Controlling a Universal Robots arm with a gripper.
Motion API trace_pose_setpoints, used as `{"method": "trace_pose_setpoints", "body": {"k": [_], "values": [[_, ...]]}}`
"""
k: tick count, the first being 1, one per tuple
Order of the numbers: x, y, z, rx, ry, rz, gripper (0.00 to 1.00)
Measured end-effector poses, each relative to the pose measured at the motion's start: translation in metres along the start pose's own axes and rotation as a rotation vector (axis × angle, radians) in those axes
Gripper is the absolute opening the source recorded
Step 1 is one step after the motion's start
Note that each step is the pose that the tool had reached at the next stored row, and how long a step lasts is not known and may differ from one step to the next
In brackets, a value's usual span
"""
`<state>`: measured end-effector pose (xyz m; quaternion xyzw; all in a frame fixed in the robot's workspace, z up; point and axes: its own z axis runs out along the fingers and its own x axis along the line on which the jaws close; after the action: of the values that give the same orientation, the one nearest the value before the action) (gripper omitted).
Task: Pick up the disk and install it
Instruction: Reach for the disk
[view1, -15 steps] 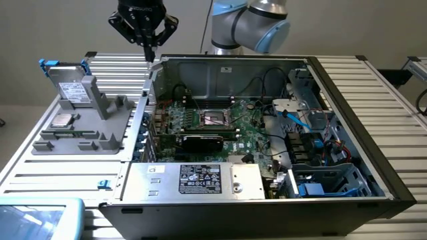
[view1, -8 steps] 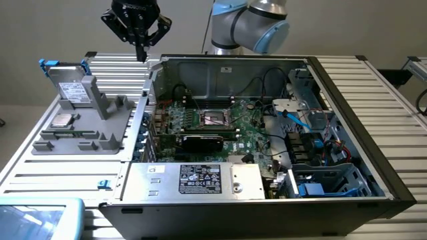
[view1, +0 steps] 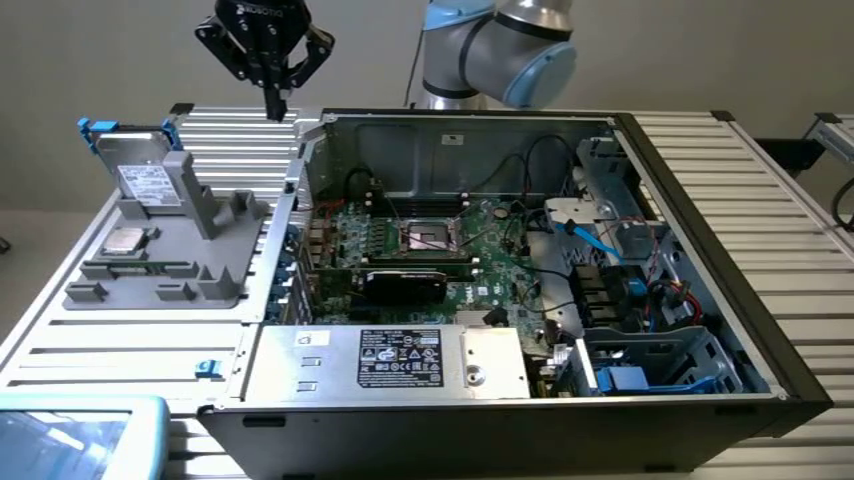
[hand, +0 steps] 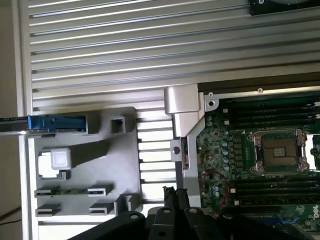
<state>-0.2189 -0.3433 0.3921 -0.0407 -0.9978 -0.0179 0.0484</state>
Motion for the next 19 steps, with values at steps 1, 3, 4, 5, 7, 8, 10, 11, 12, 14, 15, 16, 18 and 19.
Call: {"method": "trace_pose_setpoints", "body": {"k": [1, 3, 4, 5, 7, 8, 10, 11, 12, 14, 15, 16, 18, 19], "values": [[0.002, 0.0011, 0.0005, 0.0037, -0.0047, 0.0, 0.11], [0.005, 0.0033, 0.0017, 0.0112, -0.0149, 0.001, 0.11], [0.007, 0.0044, 0.0022, 0.0151, -0.0199, 0.001, 0.11], [0.008, 0.0054, 0.0029, 0.0189, -0.025, 0.001, 0.11], [0.012, 0.0076, 0.0042, 0.0255, -0.035, 0.001, 0.11], [0.014, 0.0086, 0.0048, 0.027, -0.0381, 0.002, 0.11], [0.021, 0.0104, 0.0064, 0.0286, -0.0405, 0.001, 0.11], [0.025, 0.0112, 0.0072, 0.029, -0.0409, 0.002, 0.11], [0.029, 0.0121, 0.0079, 0.0295, -0.0409, 0.002, 0.11], [0.038, 0.0139, 0.0096, 0.0302, -0.0412, 0.002, 0.11], [0.042, 0.0147, 0.0104, 0.0305, -0.0413, 0.002, 0.11], [0.046, 0.0156, 0.0113, 0.0307, -0.0415, 0.002, 0.11], [0.055, 0.0171, 0.013, 0.0315, -0.0416, 0.002, 0.11], [0.059, 0.0178, 0.014, 0.0322, -0.0417, 0.002, 0.11]]}}
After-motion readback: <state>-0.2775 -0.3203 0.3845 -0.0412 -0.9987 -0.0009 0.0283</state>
